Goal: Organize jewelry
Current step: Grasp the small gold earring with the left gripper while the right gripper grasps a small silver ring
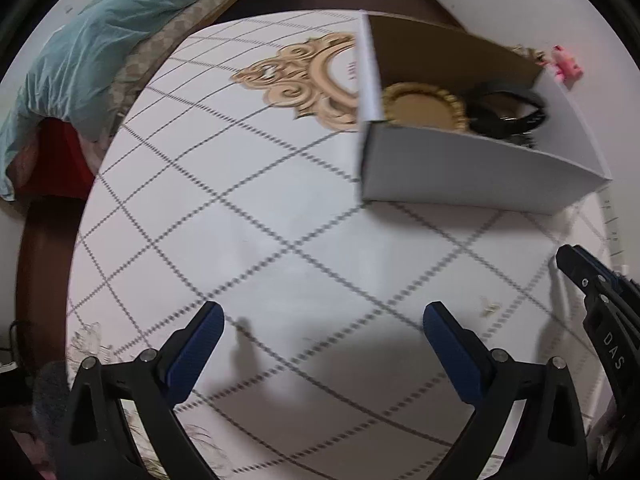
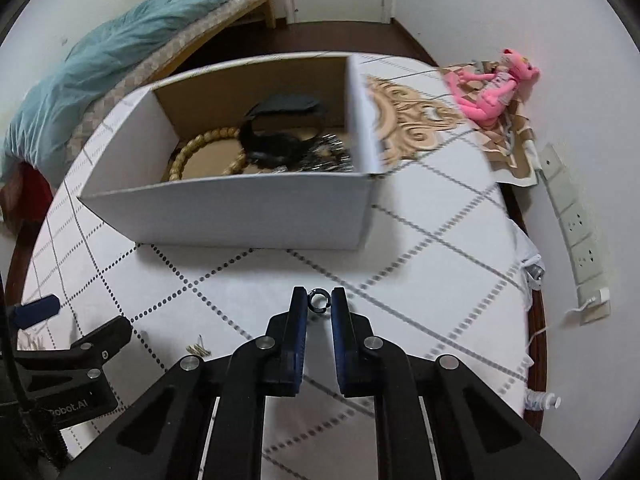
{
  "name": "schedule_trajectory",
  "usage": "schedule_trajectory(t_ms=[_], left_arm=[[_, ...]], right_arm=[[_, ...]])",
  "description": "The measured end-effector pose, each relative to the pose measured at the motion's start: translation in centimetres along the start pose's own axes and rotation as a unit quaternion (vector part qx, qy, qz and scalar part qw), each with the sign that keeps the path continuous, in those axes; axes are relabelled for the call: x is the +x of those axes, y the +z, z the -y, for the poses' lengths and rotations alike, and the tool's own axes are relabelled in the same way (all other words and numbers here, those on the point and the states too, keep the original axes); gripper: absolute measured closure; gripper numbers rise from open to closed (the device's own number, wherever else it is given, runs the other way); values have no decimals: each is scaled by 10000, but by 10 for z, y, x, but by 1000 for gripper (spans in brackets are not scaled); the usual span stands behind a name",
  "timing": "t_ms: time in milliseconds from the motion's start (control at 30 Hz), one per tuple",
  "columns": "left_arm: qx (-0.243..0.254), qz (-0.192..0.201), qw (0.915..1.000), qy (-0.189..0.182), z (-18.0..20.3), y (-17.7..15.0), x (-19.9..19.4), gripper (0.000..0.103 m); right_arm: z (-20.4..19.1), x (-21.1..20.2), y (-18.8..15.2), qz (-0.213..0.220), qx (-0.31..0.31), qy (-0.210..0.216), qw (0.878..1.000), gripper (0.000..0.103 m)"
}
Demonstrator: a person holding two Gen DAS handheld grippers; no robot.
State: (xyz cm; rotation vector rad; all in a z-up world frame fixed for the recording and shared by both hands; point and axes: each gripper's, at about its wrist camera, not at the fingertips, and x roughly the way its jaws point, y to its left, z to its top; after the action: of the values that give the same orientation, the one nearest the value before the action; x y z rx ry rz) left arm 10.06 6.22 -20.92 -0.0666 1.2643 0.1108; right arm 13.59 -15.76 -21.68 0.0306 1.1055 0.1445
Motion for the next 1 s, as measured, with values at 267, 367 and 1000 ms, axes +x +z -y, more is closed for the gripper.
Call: schedule_trajectory(t_ms=[267, 367, 1000], left_arm=[[402, 258, 9967, -663, 51, -14, -11, 3], [558, 313, 9960, -629, 66, -18, -10, 21], [768, 491, 9937, -659, 74, -19, -3, 96]], right_arm=[[49, -22, -21, 40, 604, -213, 9979, 91], [59, -20, -27, -19, 691, -259, 9973, 91], [62, -15, -36, -49, 808, -288, 9963, 91]])
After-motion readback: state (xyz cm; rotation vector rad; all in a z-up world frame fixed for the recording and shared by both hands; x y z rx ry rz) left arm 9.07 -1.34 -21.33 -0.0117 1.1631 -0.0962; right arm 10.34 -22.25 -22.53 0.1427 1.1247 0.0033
